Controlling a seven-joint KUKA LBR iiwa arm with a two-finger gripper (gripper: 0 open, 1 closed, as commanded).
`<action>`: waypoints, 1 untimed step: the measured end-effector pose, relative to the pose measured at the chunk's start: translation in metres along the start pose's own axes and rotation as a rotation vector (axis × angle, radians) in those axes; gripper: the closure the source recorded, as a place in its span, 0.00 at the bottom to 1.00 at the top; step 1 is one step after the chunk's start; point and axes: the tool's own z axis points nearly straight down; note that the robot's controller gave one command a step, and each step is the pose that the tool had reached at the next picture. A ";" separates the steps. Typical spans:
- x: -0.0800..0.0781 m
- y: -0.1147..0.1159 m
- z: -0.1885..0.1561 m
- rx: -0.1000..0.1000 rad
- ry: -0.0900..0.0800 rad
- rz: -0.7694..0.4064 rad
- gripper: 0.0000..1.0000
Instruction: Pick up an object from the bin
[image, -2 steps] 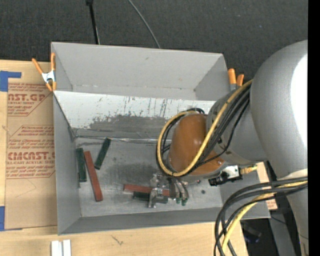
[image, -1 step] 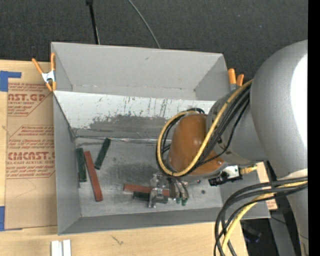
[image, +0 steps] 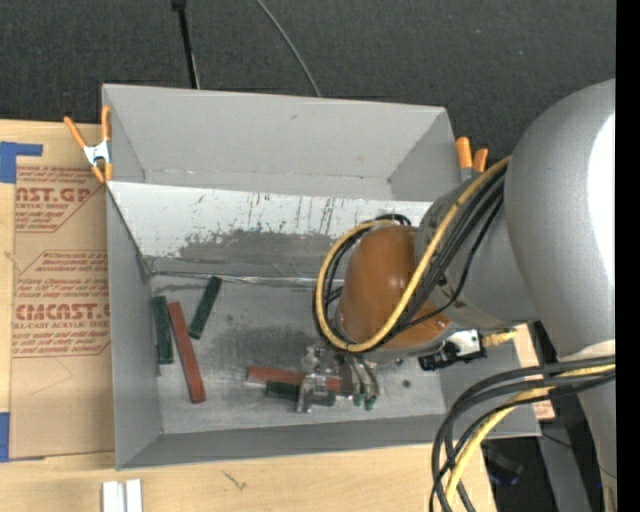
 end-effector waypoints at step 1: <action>0.000 0.001 -0.005 -0.002 -0.005 0.000 1.00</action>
Offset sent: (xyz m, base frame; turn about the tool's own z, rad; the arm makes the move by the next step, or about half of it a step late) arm 0.0000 0.0002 0.0150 0.0000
